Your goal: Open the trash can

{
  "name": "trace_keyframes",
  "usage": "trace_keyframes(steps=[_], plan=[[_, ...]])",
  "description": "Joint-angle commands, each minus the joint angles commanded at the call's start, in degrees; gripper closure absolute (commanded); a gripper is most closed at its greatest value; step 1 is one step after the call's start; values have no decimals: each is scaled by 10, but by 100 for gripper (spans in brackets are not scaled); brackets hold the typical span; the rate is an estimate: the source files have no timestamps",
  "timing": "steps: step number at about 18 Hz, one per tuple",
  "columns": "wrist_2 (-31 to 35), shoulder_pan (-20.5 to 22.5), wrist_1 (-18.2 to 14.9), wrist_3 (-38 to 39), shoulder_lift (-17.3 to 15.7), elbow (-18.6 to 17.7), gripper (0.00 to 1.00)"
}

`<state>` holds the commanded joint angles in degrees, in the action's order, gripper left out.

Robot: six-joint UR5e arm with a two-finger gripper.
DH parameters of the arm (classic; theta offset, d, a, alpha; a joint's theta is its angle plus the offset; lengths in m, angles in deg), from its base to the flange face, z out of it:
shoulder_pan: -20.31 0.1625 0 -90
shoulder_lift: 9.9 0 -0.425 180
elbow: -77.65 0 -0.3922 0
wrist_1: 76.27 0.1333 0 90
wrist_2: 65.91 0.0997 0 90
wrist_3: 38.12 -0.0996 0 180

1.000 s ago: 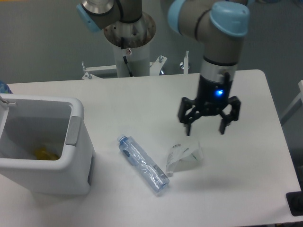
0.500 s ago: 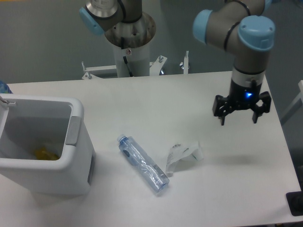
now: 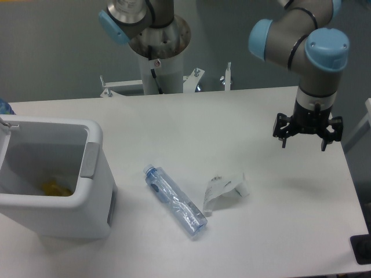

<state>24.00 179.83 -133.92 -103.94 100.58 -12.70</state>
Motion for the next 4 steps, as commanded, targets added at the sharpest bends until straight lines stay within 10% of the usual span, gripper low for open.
trace_keyframes(steps=[4], plan=[[4,-1,1,-14,0,-5,0]])
